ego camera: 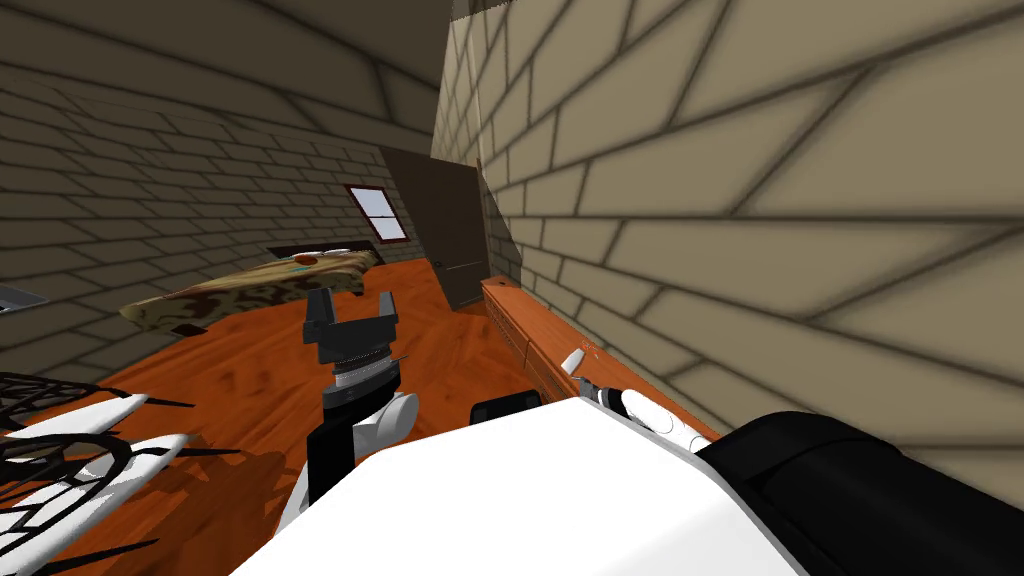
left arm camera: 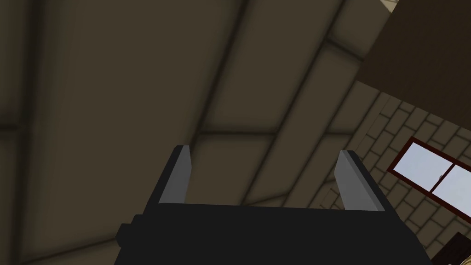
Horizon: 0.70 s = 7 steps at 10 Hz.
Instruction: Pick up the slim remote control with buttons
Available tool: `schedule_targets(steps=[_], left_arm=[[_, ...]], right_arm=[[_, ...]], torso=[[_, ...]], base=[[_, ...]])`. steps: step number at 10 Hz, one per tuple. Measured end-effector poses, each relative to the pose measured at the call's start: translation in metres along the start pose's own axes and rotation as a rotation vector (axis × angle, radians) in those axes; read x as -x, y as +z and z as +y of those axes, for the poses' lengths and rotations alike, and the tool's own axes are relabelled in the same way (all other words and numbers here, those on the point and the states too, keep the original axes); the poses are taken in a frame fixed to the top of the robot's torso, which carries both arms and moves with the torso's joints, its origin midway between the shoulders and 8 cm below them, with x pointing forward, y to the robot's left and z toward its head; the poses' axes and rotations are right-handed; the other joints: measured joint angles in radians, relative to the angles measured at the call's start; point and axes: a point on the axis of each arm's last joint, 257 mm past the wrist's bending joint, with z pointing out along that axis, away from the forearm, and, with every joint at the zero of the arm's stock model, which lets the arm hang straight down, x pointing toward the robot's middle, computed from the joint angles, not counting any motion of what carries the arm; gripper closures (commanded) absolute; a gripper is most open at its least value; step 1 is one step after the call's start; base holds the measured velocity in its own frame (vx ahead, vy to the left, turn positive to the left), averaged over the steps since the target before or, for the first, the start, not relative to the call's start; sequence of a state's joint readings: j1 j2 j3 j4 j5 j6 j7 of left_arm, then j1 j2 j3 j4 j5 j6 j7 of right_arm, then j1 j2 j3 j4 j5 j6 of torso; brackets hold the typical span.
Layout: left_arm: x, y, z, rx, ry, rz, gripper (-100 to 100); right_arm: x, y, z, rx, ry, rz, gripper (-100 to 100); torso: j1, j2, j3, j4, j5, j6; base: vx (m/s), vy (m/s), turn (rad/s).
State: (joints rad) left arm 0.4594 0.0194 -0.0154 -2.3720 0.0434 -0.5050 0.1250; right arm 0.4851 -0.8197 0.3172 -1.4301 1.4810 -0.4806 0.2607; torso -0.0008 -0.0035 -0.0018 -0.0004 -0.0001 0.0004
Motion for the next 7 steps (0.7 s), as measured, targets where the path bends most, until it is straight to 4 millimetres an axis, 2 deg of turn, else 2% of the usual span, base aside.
schedule_targets(steps=[5,6,7], left_arm=[[0.0,0.0,0.0,0.0,0.0,0.0,0],[0.0,0.0,0.0,0.0,0.0,0.0,0],[0.0,0.0,0.0,0.0,0.0,0.0,0]], right_arm=[[-0.059,-0.011,0.015,0.069,-0.148,0.143,-100],[-0.075,-0.015,0.015,0.088,-0.183,0.18,-100],[-0.092,-0.021,0.018,0.116,-0.229,0.222,-100]], torso=[[0.0,-0.001,-0.001,0.0,0.0,0.001],[0.0,-0.002,-0.001,0.0,0.0,0.0],[-0.002,-0.003,-0.002,-0.001,0.0,0.0]], base=[[0.041,-0.022,0.267],[0.067,-0.041,0.456],[0.056,-0.05,0.13]])
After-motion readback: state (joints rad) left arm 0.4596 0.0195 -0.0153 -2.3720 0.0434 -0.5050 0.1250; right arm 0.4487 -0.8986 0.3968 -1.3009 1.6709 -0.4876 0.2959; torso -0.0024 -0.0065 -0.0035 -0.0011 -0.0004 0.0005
